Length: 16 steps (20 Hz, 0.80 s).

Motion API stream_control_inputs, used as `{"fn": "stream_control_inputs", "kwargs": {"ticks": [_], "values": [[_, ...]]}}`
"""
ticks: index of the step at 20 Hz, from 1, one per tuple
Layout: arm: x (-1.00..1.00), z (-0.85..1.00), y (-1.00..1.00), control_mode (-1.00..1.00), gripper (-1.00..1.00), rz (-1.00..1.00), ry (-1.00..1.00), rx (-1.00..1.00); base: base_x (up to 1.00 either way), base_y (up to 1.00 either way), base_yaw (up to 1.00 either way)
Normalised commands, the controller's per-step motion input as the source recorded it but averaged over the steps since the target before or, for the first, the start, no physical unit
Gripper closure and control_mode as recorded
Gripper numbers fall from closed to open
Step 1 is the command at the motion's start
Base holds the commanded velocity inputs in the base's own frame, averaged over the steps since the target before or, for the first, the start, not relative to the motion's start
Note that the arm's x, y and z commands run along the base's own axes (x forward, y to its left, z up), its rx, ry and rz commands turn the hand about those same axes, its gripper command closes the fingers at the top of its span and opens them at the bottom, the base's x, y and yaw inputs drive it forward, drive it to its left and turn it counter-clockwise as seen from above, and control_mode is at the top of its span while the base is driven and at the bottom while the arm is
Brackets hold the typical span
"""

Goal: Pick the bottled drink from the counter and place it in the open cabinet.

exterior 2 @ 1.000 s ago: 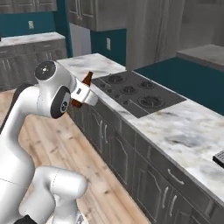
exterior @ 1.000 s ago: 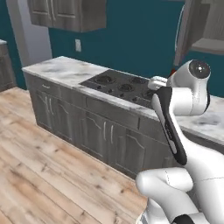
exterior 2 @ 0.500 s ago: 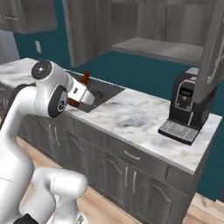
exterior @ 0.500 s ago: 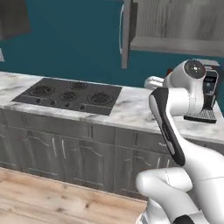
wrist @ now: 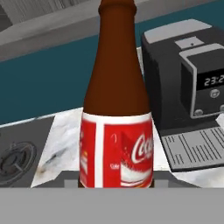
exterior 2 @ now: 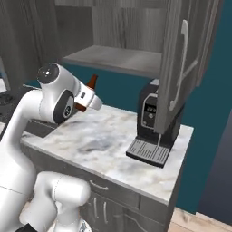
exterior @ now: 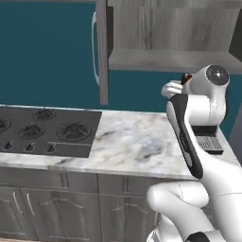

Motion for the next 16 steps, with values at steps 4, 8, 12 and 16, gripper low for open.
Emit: {"fn": "stream_control_inputs", "kwargs": {"ticks": [4, 8, 12, 16], "values": [[0.00, 0.00, 0.00, 1.00, 1.00, 0.00, 0.00, 0.00, 0.37, 0.00, -0.22], [0.00, 0.00, 0.00, 1.00, 1.00, 0.00, 0.00, 0.00, 0.03, 0.02, -0.41], [0.00, 0.00, 0.00, 1.00, 1.00, 0.00, 0.00, 0.00, 0.07, 0.24, -0.44], [0.00, 0.00, 0.00, 1.00, 1.00, 0.00, 0.00, 0.00, 0.27, 0.27, -0.38]]}}
